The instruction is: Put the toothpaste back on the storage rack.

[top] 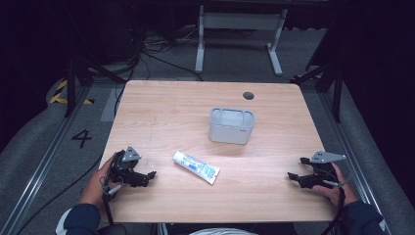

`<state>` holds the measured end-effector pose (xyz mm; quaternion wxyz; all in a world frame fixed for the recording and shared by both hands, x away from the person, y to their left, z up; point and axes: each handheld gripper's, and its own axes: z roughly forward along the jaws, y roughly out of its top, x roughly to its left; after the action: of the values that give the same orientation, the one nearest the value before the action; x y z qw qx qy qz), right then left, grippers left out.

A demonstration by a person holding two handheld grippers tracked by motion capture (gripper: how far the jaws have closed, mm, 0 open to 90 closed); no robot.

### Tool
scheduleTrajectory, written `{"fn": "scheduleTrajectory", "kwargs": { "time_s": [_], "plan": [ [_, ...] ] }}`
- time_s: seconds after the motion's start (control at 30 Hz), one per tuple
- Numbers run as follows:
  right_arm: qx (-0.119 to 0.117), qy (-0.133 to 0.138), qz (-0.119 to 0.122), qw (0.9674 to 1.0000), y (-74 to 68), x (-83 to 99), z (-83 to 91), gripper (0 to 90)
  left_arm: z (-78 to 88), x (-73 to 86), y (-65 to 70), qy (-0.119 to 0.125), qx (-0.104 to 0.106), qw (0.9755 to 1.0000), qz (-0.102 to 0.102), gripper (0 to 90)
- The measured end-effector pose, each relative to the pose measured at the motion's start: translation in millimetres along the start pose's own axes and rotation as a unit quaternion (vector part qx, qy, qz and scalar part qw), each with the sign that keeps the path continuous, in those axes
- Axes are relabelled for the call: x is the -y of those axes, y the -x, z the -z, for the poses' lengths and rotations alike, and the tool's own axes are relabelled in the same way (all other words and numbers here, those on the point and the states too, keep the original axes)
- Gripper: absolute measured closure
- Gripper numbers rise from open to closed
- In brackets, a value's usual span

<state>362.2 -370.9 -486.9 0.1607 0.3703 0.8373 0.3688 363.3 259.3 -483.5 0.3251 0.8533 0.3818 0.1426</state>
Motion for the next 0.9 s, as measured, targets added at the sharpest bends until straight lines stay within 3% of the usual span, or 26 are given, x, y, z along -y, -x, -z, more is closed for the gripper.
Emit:
{"fn": "scheduleTrajectory", "kwargs": {
  "time_s": [0.07, 0.3, 0.57, 0.6, 0.7, 0.8, 0.9],
  "plan": [
    [0.000, 0.000, 0.000, 1.0000, 0.0, 0.2, 0.1, 14.3, -1.0, -1.5, -3.6, -0.001, 0.010, 0.9998, -0.015, 0.4],
    [0.001, 0.000, -0.001, 1.0000, -0.1, 0.4, 0.3, 14.3, -1.6, -2.2, -7.0, -0.002, 0.029, 0.9991, -0.031, 0.5],
    [0.001, 0.000, -0.001, 1.0000, -0.1, 0.2, 0.2, 14.2, -4.0, -5.7, -10.9, -0.005, 0.059, 0.9960, -0.067, 0.5],
    [0.001, 0.000, -0.001, 1.0000, -0.1, 0.2, 0.2, 14.2, -0.9, -9.4, -10.6, -0.026, 0.069, 0.9940, -0.081, 2.2],
    [0.001, 0.000, -0.001, 1.0000, -0.1, 0.2, 0.2, 14.2, 1.2, -14.9, -9.4, -0.046, 0.073, 0.9929, -0.082, 10.1],
    [0.001, 0.000, -0.001, 1.0000, -0.1, 0.3, 0.2, 14.2, 4.4, -22.4, -6.7, -0.069, 0.075, 0.9896, -0.102, 21.4],
    [0.001, 0.000, -0.001, 1.0000, -0.2, 0.3, 0.2, 14.2, 6.6, -30.4, -1.2, -0.084, 0.070, 0.9864, -0.123, 21.3]
  ]
}}
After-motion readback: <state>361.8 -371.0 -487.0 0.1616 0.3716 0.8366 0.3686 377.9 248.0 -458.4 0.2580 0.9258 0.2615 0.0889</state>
